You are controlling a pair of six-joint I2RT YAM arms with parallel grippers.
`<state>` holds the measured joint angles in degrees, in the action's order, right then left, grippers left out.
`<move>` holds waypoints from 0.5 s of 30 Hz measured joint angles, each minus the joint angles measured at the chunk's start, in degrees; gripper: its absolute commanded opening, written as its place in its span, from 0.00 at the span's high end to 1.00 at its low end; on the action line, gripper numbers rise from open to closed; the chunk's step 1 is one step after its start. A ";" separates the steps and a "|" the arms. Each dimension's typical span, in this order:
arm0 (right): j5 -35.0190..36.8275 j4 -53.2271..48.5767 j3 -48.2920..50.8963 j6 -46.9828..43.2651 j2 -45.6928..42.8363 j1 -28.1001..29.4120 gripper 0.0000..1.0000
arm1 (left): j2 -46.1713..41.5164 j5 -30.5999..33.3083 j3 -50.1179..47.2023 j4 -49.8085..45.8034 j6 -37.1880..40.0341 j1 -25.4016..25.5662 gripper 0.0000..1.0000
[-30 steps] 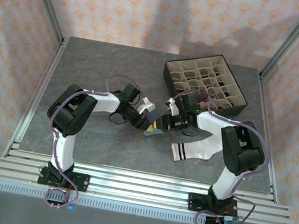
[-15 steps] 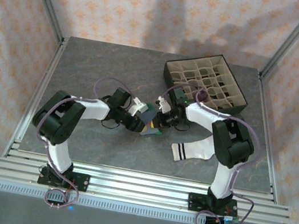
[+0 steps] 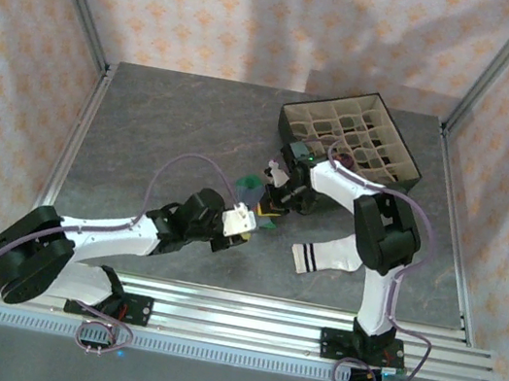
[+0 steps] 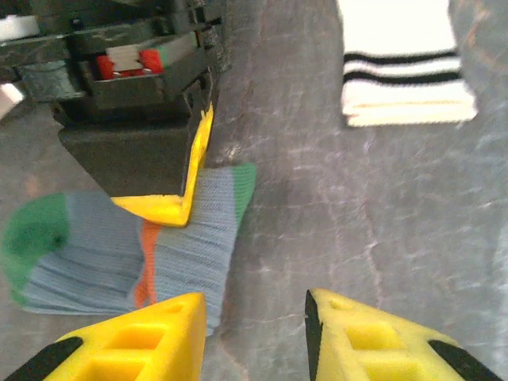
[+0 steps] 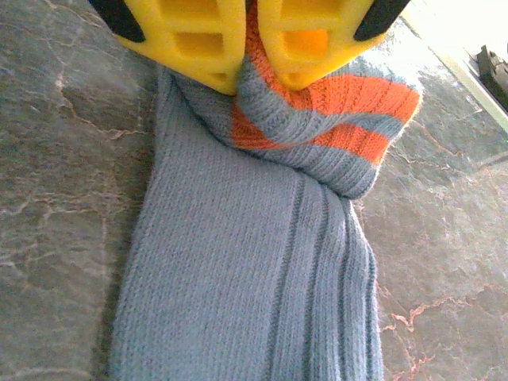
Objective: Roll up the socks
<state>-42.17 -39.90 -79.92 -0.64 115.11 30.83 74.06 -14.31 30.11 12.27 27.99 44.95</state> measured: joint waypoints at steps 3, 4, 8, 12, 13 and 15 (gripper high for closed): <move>-0.02 -1.09 -0.96 0.22 0.68 0.00 0.94 | 1.27 6.60 -0.26 2.21 5.75 2.54 0.63; -0.04 -1.36 -1.20 0.24 0.83 -0.02 0.94 | 1.88 8.15 -0.20 2.62 7.34 3.19 0.63; -0.11 -2.12 -1.75 0.83 1.27 -0.04 0.94 | 5.84 13.20 0.59 3.85 13.07 5.35 0.63; -0.26 -2.82 -2.34 0.87 1.68 -0.11 0.94 | 10.80 16.24 1.92 5.38 16.90 5.97 0.59; -0.26 -2.97 -2.49 0.87 1.77 -0.11 0.94 | 11.87 16.79 2.29 5.64 17.38 5.97 0.59; -0.28 -3.19 -2.60 0.87 1.86 -0.11 0.94 | 14.34 18.01 3.32 6.71 18.51 5.97 0.58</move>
<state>-42.46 -43.09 -82.52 0.23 116.97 30.72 88.40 3.70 33.43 18.98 46.50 50.92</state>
